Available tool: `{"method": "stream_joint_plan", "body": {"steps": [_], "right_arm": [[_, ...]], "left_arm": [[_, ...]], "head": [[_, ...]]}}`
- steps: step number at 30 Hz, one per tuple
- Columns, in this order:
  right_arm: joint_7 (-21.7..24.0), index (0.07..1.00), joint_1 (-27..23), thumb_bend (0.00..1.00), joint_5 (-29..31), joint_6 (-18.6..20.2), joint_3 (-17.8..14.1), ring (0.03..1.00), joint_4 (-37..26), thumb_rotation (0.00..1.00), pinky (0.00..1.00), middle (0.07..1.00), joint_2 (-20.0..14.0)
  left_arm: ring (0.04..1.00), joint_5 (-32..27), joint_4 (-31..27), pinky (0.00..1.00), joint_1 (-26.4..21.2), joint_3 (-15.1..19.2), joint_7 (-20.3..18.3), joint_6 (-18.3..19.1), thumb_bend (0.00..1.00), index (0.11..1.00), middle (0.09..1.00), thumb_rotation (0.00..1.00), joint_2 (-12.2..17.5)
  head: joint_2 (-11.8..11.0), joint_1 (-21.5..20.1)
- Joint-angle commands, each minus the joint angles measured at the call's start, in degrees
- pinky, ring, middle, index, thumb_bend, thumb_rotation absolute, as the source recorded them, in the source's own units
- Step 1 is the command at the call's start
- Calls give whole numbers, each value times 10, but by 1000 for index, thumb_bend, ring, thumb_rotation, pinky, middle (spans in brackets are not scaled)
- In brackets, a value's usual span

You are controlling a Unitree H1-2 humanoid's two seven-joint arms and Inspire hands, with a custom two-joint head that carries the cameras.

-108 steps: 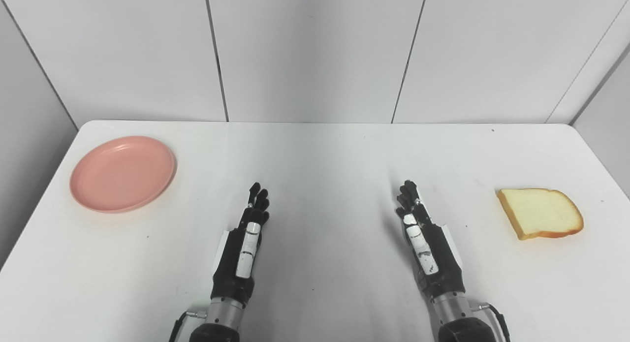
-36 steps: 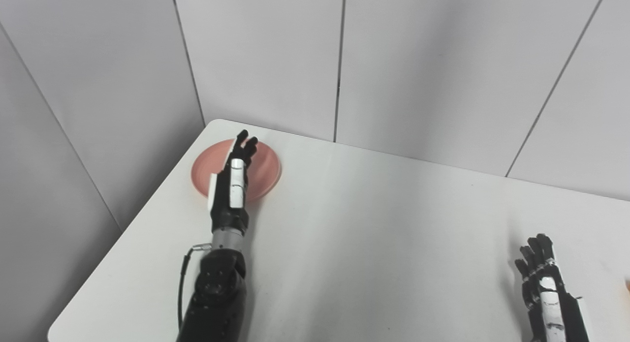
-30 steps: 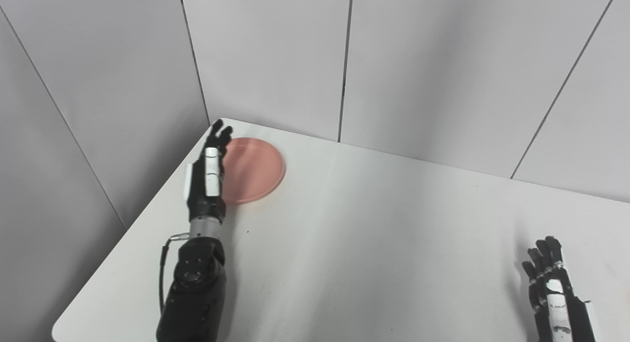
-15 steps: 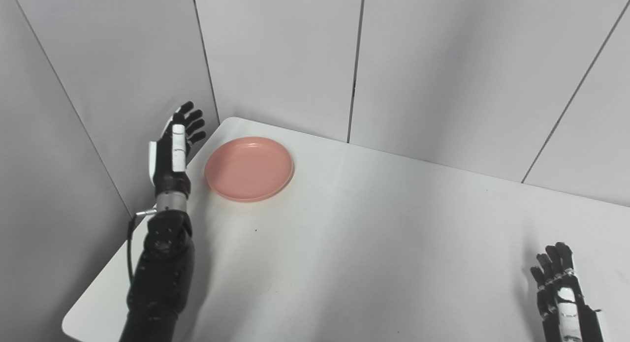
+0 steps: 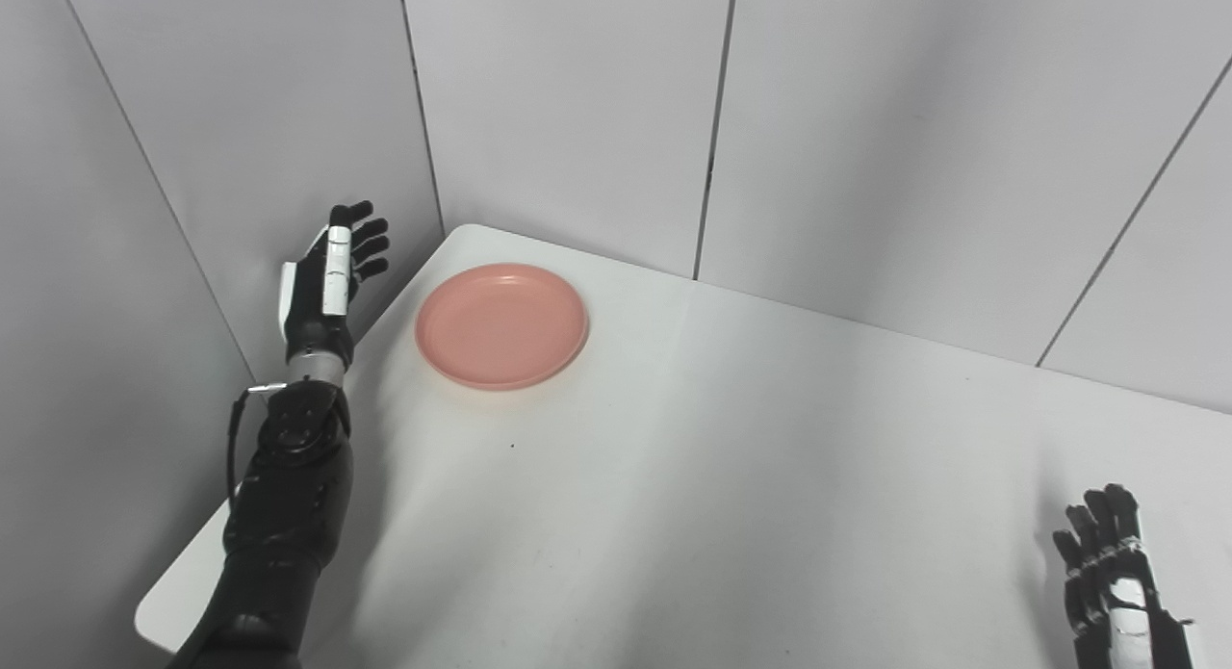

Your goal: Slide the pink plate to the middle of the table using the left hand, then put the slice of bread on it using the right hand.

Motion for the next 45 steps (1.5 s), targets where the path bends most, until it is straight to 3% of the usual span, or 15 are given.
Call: {"method": "stream_joint_plan", "body": {"steps": [1, 7, 9, 10, 15, 23, 28, 38, 45], "right_arm": [[9, 1000, 12, 713, 4, -26, -3, 1000, 23, 873, 1000, 1000, -3], [6, 1000, 13, 724, 3, -24, -3, 1000, 21, 875, 1000, 1000, -1], [7, 1000, 13, 728, 4, -26, -2, 1000, 22, 872, 1000, 1000, 0], [8, 1000, 14, 730, 4, -28, -2, 1000, 23, 872, 1000, 1000, 1], [-7, 1000, 19, 727, -13, -32, -3, 997, 17, 900, 1000, 1000, 8], [-2, 1000, 22, 741, -1, -22, -8, 992, 8, 887, 1000, 998, 3], [1, 1000, 20, 728, 3, -23, -11, 983, 10, 896, 1000, 992, 1], [1, 1000, 15, 761, 1, -29, -15, 997, 19, 900, 1000, 1000, -5], [0, 1000, 16, 768, -6, -30, -14, 1000, 16, 911, 1000, 1000, -4]], "left_arm": [[799, -13, 3, 781, -33, 5, -14, -19, 873, 765, 779, 981, 26], [803, -7, 52, 798, -48, -7, -33, -43, 867, 770, 782, 1000, 28], [812, -6, 63, 804, -51, -12, -37, -51, 869, 781, 791, 1000, 25], [812, -6, 68, 805, -52, -15, -41, -56, 860, 781, 792, 1000, 25], [815, -8, 103, 805, -60, -22, -53, -81, 827, 782, 796, 1000, 21], [808, -19, 131, 795, -80, -28, -68, -79, 847, 774, 793, 1000, 1], [826, -22, 149, 843, -87, -36, -78, -73, 858, 786, 802, 1000, -8], [849, -24, 170, 863, -89, -49, -101, -82, 870, 793, 817, 1000, -13], [825, -43, 149, 836, -83, -43, -107, -60, 872, 787, 808, 1000, -28]], "head": [[1, -1], [-2, 0], [-6, -5], [-20, -9], [-23, -13], [-18, -11], [-17, 0], [-13, 7], [-2, -8]]}}
